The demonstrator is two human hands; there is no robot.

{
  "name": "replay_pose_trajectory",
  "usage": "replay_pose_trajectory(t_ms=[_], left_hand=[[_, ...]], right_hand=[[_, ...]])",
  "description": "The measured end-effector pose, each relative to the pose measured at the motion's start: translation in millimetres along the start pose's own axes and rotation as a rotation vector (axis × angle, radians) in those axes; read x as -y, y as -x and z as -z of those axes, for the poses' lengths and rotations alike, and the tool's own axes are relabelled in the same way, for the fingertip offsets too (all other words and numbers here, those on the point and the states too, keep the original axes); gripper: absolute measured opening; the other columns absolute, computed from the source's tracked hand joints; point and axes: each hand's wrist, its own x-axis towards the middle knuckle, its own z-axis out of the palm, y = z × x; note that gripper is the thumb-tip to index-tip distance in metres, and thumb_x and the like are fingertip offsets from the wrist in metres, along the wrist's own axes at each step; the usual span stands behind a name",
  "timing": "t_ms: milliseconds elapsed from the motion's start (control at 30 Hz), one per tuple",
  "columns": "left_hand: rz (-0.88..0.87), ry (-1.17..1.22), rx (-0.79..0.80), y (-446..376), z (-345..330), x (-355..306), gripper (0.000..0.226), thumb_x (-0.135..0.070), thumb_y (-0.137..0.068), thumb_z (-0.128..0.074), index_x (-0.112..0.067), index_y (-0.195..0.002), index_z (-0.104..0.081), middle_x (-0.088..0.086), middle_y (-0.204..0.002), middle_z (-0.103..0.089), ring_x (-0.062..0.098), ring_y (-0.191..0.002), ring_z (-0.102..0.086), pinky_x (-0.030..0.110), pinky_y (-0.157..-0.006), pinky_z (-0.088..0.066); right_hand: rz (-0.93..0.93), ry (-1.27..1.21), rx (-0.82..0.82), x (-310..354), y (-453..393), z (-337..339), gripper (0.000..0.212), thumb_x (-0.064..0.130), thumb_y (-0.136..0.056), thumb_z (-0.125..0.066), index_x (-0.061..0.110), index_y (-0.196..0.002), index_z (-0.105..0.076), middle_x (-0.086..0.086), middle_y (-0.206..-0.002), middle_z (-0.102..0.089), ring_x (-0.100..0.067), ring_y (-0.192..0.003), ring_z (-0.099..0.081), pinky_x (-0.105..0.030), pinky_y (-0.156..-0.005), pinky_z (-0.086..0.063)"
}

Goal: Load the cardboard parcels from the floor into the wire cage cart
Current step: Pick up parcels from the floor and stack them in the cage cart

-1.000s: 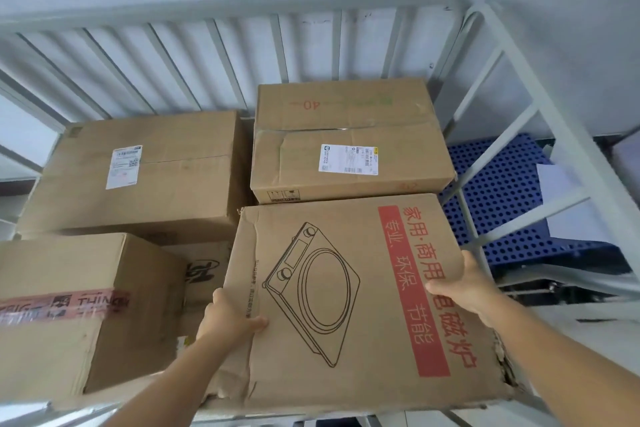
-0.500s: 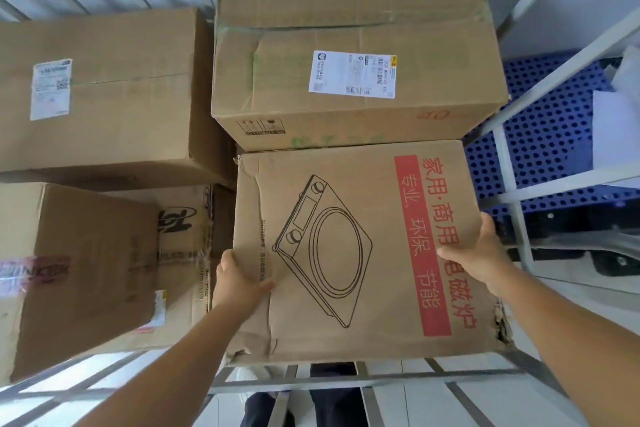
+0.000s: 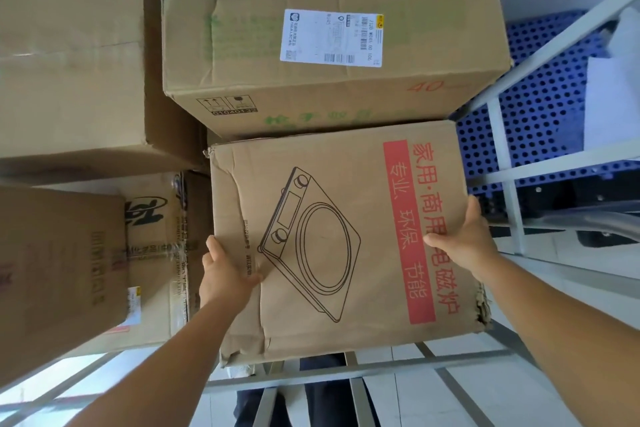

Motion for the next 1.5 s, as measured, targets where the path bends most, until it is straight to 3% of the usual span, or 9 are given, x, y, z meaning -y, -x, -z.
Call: replay_pose_trajectory(t_ms=[167,333,533,633,767,933,1133,1500], left_hand=[[-0.038,-0.056,0.055,8,19,-7,0.113,-0.029,-0.075,-0.081,-0.019,-0.153,0.001,0.012,-0.147,-0.030,0.035,-0.114,-0.055,0.046,-0.088,-0.053],[-0.251,-0.256,0.061,31,50,-14,0.099,-0.038,-0.081,-0.075,-0.016,-0.153,-0.011,0.004,-0.157,-0.022,0.028,-0.133,-0.041,0.042,-0.104,-0.044],[-0.444,-0.363,-0.035,71,94,-13,0.086,-0.039,-0.085,-0.068,-0.018,-0.151,-0.018,0.002,-0.150,-0.036,0.024,-0.136,-0.037,0.039,-0.109,-0.038],[-0.511,-0.378,-0.093,101,111,-12,0.083,-0.042,-0.086,-0.066,-0.019,-0.151,-0.021,0.001,-0.150,-0.038,0.023,-0.137,-0.037,0.039,-0.111,-0.036],[-0.582,-0.382,-0.152,156,125,-9,0.077,-0.046,-0.087,-0.064,-0.017,-0.148,-0.028,0.002,-0.147,-0.042,0.022,-0.135,-0.039,0.038,-0.110,-0.035],[-0.739,-0.365,-0.202,239,131,-11,0.084,-0.046,-0.089,-0.062,-0.019,-0.153,-0.016,0.002,-0.152,-0.036,0.024,-0.138,-0.036,0.040,-0.112,-0.031],[-0.946,-0.409,-0.249,337,126,-24,0.082,-0.048,-0.090,-0.058,-0.019,-0.154,-0.015,0.001,-0.154,-0.033,0.022,-0.139,-0.034,0.040,-0.112,-0.029],[-1.266,-0.497,-0.190,457,68,-67,0.080,-0.047,-0.090,-0.058,-0.017,-0.153,-0.018,0.004,-0.154,-0.032,0.026,-0.140,-0.032,0.043,-0.115,-0.028]], right_hand=[[0.000,0.132,0.011,15,17,4,0.115,0.026,-0.078,-0.080,0.022,-0.156,0.004,-0.012,-0.155,-0.021,-0.036,-0.133,-0.042,-0.049,-0.104,-0.041],[0.187,0.429,-0.038,35,49,9,0.108,0.045,-0.081,-0.073,0.015,-0.156,-0.001,-0.011,-0.160,-0.016,-0.033,-0.144,-0.025,-0.053,-0.113,-0.031],[0.416,0.611,-0.071,57,106,17,0.094,0.048,-0.088,-0.063,0.015,-0.156,-0.007,-0.006,-0.162,-0.016,-0.026,-0.148,-0.019,-0.046,-0.117,-0.022],[0.450,0.627,-0.086,60,143,24,0.094,0.049,-0.090,-0.061,0.016,-0.157,-0.004,-0.005,-0.163,-0.010,-0.025,-0.150,-0.011,-0.046,-0.120,-0.016],[0.516,0.625,-0.137,53,193,34,0.094,0.051,-0.090,-0.059,0.016,-0.157,-0.003,-0.005,-0.163,-0.010,-0.026,-0.149,-0.011,-0.047,-0.118,-0.019],[0.558,0.591,-0.211,37,266,56,0.090,0.055,-0.089,-0.059,0.015,-0.155,-0.013,-0.006,-0.159,-0.022,-0.027,-0.146,-0.023,-0.047,-0.115,-0.026],[0.598,0.556,-0.432,-11,356,100,0.072,0.055,-0.089,-0.059,0.014,-0.142,-0.033,-0.006,-0.146,-0.040,-0.026,-0.135,-0.037,-0.042,-0.107,-0.035],[0.393,0.374,-0.624,-138,440,151,0.076,0.052,-0.091,-0.056,0.015,-0.149,-0.025,-0.004,-0.154,-0.031,-0.025,-0.143,-0.026,-0.045,-0.115,-0.027]])
